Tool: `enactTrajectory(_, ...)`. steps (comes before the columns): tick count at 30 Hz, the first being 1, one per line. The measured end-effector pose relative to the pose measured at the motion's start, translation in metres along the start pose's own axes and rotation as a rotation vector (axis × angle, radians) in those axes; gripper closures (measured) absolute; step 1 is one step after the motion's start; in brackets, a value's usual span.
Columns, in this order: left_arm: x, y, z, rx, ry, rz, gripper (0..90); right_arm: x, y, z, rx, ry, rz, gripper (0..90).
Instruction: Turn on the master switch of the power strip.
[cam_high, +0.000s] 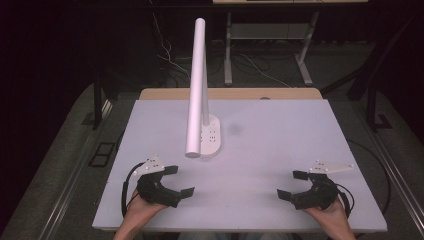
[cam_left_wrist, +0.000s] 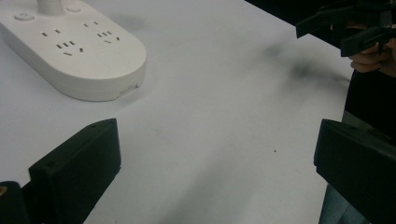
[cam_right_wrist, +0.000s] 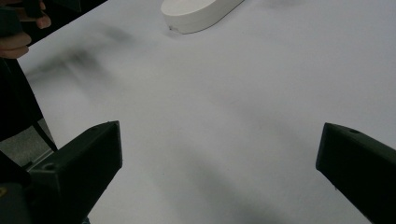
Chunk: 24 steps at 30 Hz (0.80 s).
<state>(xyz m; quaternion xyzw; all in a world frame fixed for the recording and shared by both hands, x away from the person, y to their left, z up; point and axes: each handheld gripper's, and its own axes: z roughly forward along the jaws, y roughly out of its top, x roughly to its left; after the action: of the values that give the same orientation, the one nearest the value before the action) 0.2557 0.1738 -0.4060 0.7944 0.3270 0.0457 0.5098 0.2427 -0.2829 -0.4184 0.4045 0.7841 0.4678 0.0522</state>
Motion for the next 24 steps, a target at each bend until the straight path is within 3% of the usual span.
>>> enactTrajectory(24,0.021,0.034,-0.002,0.033,0.01,0.0,0.0,-0.001,-0.001,0.0,0.006,-0.014,0.008,0.0)
